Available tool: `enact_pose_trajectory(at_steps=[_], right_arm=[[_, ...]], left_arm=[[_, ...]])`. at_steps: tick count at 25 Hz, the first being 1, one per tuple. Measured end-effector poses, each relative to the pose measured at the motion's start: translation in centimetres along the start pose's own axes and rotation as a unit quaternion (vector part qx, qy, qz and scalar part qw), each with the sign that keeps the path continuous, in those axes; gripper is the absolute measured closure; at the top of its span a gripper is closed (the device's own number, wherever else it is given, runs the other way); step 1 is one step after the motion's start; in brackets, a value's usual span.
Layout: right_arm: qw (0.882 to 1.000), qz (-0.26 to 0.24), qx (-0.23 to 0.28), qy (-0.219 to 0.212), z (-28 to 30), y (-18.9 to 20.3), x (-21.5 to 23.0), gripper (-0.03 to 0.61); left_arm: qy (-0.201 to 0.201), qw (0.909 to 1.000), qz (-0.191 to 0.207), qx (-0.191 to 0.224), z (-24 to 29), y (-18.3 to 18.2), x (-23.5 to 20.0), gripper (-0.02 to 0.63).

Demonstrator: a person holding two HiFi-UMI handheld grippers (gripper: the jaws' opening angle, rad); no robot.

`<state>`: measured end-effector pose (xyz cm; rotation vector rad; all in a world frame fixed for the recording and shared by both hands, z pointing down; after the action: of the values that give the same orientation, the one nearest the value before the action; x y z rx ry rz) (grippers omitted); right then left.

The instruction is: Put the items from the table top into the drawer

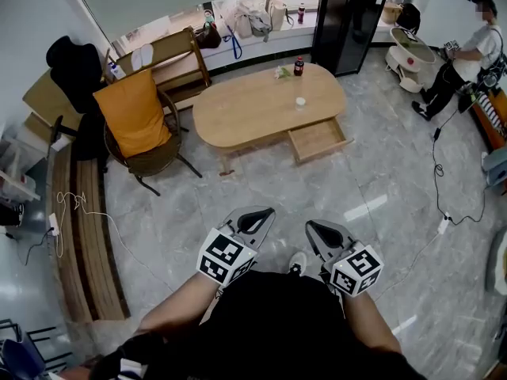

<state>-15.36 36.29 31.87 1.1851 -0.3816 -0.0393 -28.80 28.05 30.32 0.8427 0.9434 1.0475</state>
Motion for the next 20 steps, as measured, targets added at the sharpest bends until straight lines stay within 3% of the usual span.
enact_pose_trajectory(at_steps=[7, 13, 20], right_arm=[[1.0, -0.006, 0.002, -0.008, -0.4, -0.5, 2.0, 0.575], [1.0, -0.014, -0.005, 0.011, -2.1, -0.7, 7.2, 0.574], [1.0, -0.014, -0.014, -0.011, -3.2, -1.0, 12.3, 0.574]], left_arm=[[0.003, 0.9997, -0.021, -0.009, 2.6, -0.1, 0.5, 0.612], [0.002, 0.9997, -0.021, -0.013, 6.9, -1.2, 2.0, 0.612], [-0.019, 0.9993, -0.018, -0.025, 11.3, -2.1, 2.7, 0.612]])
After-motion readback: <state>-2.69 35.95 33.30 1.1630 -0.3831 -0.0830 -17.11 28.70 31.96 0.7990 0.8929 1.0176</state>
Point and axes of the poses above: the fingertips, and each gripper's own axes: z forward along the fingers, x to its right, y out of its underside, the point moved 5 cm from there along -z, backward along the fingers, and after that the axes turned 9 degrees about y, right-handed, at the moved point
